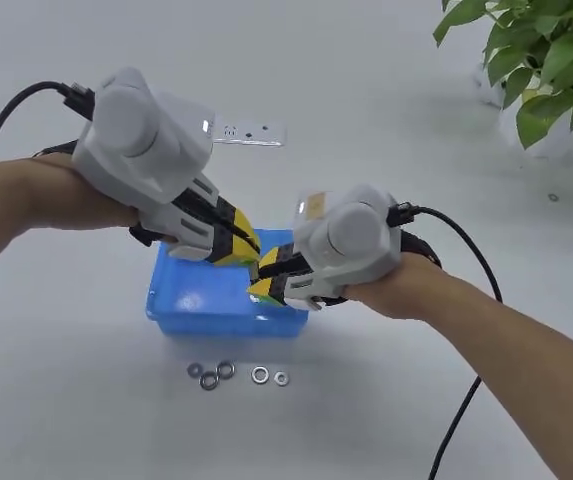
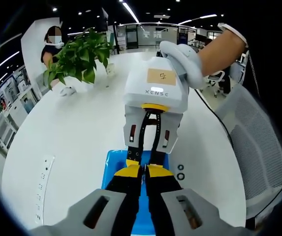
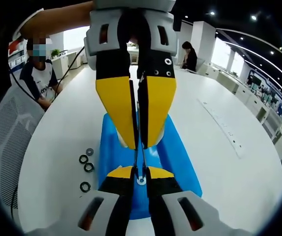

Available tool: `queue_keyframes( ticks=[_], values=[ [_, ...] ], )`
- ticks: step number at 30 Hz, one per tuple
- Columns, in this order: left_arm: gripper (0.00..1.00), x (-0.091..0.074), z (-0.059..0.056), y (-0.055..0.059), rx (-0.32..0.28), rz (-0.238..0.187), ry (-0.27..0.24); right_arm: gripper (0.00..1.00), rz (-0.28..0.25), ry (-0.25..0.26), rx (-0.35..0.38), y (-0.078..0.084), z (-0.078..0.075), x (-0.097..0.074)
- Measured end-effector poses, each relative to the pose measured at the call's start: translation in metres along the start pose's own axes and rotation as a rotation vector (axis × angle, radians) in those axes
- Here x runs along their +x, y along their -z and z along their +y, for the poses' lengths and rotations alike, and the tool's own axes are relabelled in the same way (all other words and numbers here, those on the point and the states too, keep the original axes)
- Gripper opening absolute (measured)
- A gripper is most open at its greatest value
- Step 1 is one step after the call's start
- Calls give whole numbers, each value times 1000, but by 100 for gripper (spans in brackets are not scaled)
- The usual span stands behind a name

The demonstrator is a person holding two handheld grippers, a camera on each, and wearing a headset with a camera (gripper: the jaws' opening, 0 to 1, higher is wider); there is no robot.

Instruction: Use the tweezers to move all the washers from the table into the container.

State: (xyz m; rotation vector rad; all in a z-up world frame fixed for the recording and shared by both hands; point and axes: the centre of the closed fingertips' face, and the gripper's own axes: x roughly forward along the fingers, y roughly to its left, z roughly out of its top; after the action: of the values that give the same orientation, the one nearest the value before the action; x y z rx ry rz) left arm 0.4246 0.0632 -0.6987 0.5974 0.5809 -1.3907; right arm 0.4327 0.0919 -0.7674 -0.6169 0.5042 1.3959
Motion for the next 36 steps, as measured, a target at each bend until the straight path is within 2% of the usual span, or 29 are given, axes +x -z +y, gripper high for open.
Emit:
queue_keyframes(
  ticks=[14,28,36],
  values=[
    [6,-20,-7,-15,14,-4,-12,11,-25,26,-24,-21,5,-14],
    [6,-35,-22,-25,28,-4,-25,12,-36,47,-50,-36,17,-27],
    [6,-39,-34,-28,37,3,-25,12,-35,51,-62,-40,28,-32]
  ],
)
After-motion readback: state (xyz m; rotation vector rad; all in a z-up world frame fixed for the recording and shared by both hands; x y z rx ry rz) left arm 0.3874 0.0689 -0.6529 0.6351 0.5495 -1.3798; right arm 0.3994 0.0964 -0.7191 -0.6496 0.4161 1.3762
